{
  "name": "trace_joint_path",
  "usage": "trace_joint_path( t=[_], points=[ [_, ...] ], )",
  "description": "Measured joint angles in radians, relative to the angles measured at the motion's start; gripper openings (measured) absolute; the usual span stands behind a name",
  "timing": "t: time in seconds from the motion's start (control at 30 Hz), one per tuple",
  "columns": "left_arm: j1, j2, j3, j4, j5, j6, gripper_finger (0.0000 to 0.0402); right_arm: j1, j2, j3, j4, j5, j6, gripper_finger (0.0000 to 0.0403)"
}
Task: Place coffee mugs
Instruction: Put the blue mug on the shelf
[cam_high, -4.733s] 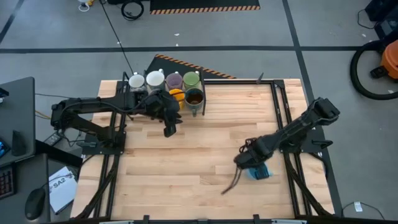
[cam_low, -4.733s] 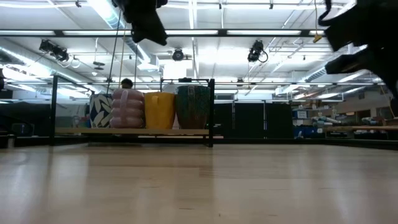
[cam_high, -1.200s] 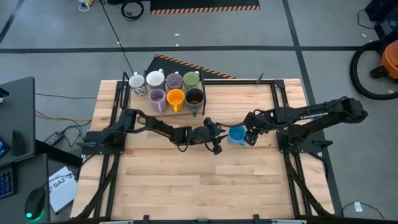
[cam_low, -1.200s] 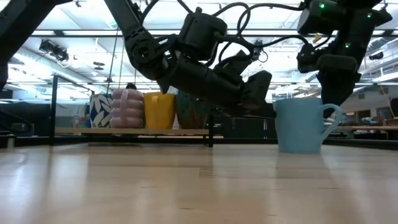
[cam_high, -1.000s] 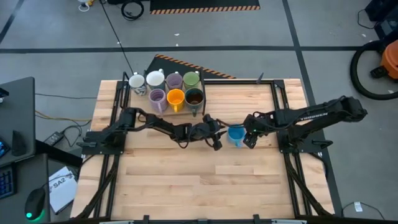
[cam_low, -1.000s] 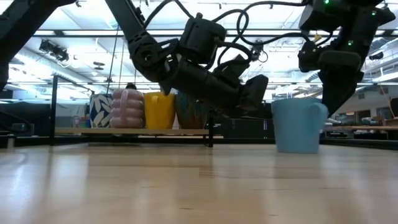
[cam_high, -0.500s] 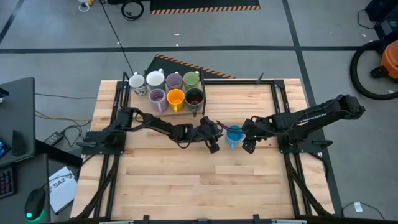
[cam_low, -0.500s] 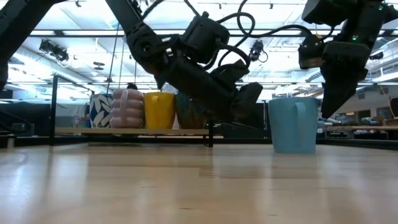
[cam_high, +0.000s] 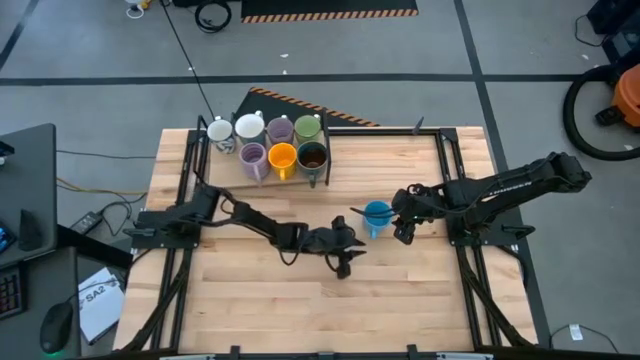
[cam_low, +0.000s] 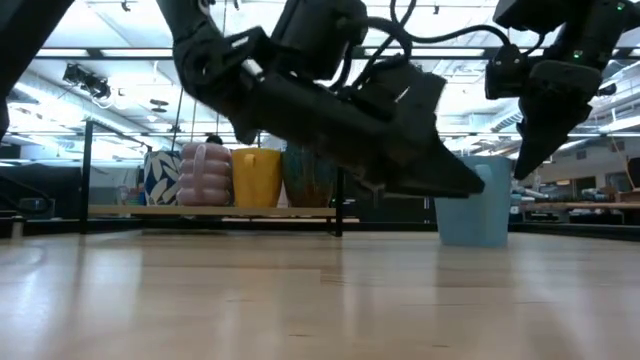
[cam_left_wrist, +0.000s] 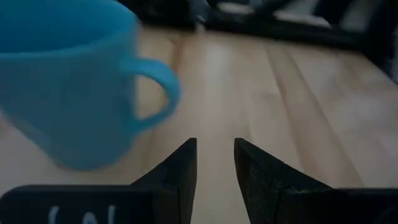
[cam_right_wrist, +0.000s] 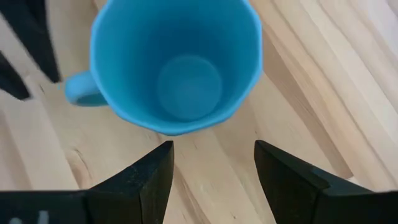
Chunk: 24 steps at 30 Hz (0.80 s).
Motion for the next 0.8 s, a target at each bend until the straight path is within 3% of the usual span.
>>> trace_joint_path(
  t=[0.23,0.33,0.57,0.8],
  points=[
    [-0.022,0.089,0.0,0.239,-0.21,-0.015,0.0114,0.0,0.0,0.0,0.001,0.019,-0.004,0.0229],
    [-0.051,0.093,0.001,0.256,-0.259,0.027,0.0114,0.0,0.0,0.0,0.002,0.026,-0.018,0.0229],
    [-0.05,0.093,0.001,0.282,-0.215,0.033,0.0114,0.0,0.0,0.0,0.023,0.026,-0.029,0.0229],
    [-0.036,0.155,0.003,0.378,-0.265,-0.003,0.0114,0.0,0.001,0.0,0.04,0.024,-0.029,0.0229]
  ],
)
